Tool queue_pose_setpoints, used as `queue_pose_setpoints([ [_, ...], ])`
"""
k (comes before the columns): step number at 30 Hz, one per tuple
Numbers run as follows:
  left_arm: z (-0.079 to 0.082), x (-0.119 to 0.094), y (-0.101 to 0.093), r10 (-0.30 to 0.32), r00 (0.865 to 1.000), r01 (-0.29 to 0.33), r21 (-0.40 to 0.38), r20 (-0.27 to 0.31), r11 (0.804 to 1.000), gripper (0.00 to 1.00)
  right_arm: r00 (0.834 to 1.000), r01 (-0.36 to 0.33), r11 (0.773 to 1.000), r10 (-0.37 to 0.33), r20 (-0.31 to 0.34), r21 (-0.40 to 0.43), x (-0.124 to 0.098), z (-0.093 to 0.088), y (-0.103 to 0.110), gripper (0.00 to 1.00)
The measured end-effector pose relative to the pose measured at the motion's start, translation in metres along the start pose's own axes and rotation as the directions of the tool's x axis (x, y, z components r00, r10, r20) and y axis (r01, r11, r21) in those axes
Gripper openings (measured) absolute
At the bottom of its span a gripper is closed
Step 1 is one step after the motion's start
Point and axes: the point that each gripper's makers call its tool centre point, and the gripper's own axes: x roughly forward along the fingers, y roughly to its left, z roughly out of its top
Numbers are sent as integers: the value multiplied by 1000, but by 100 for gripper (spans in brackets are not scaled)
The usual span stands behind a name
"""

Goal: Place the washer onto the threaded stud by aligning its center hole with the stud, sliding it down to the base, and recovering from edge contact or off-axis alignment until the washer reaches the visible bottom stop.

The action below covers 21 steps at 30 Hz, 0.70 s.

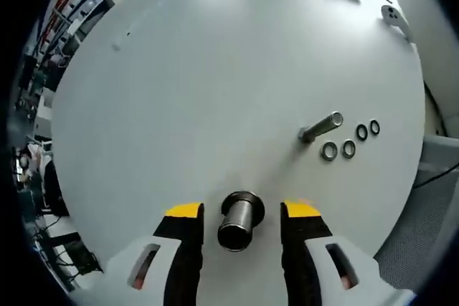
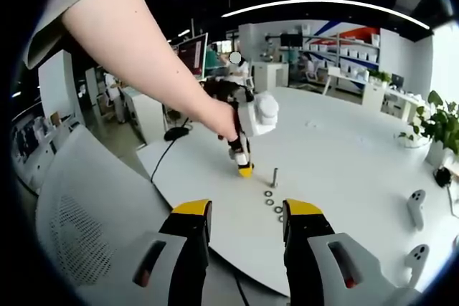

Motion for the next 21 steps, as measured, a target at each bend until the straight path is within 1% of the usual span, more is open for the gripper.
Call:
queue_pose_setpoints([
  [1, 1, 1, 3, 2, 1000, -2, -4, 5, 1000, 42, 1000, 1, 1000, -1, 0, 0, 0, 0, 0, 41],
  [2, 4, -1, 5, 9, 1000, -9, -11, 23, 1000, 44, 1000, 3, 1000, -3, 0, 1, 0, 0, 0, 41],
  [5, 6, -6, 3, 12, 999, -11, -25, 48, 1000, 49, 1000, 6, 1000, -6, -4, 3, 0, -1, -1, 41],
  [9, 6, -13, 6, 37, 996, -37, -2, 77, 999, 56, 1000, 13, 1000, -13, -6, 2, 0, -1, -2, 41],
  [11, 6, -16, 5, 28, 995, -26, -24, 93, 999, 56, 1000, 17, 1000, -17, -8, 7, 0, -2, -3, 41],
  [12, 6, -18, 3, 16, 994, -11, -44, 109, 999, 56, 1000, 18, 1000, -18, -9, 6, 0, -2, -3, 41],
  [15, 5, -25, 3, 25, 990, -18, -51, 138, 999, 55, 1000, 20, 1000, -20, -16, 0, 0, -3, -3, 41],
  [16, 5, -27, 1, 15, 988, -8, -46, 155, 999, 55, 1000, 22, 1000, -22, -17, 2, 0, -3, -4, 41],
  [18, 1, -32, 3, 20, 988, -18, -16, 155, 1000, 55, 999, 30, 1000, -30, -18, 3, 0, -3, -5, 41],
  [20, -2, -36, 5, 17, 987, -15, -15, 158, 1000, 55, 999, 33, 999, -33, -20, 1, 0, -4, -6, 41],
  [21, -2, -39, 4, 12, 986, -10, -13, 169, 1000, 55, 999, 34, 999, -34, -22, 0, 0, -4, -6, 41],
])
